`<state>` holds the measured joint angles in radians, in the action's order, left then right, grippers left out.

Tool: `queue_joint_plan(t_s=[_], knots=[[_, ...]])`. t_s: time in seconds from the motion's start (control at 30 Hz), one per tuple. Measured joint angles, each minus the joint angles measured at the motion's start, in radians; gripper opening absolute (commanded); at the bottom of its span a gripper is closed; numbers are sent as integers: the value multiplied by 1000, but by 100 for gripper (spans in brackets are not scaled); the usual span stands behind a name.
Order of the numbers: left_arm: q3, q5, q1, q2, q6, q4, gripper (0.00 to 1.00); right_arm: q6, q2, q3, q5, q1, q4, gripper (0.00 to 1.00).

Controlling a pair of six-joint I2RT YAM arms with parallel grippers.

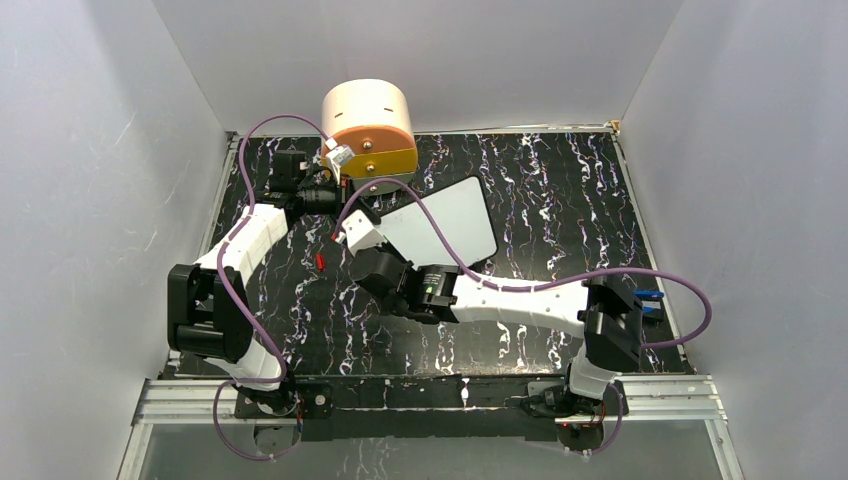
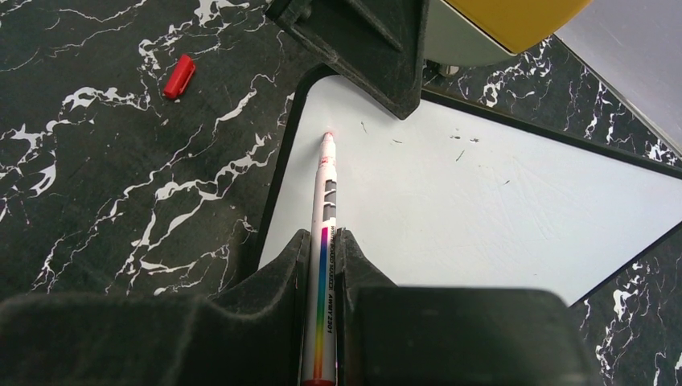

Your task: Write a sentence on the whiteboard

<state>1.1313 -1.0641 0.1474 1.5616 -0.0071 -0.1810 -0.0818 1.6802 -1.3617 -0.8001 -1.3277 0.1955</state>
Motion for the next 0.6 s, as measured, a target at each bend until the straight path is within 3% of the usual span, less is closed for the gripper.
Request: queue_joint_plan(t_s=[0.6], knots=[[0,6,0,0,3,1,0,-95,30,-59,46,1,157,0]])
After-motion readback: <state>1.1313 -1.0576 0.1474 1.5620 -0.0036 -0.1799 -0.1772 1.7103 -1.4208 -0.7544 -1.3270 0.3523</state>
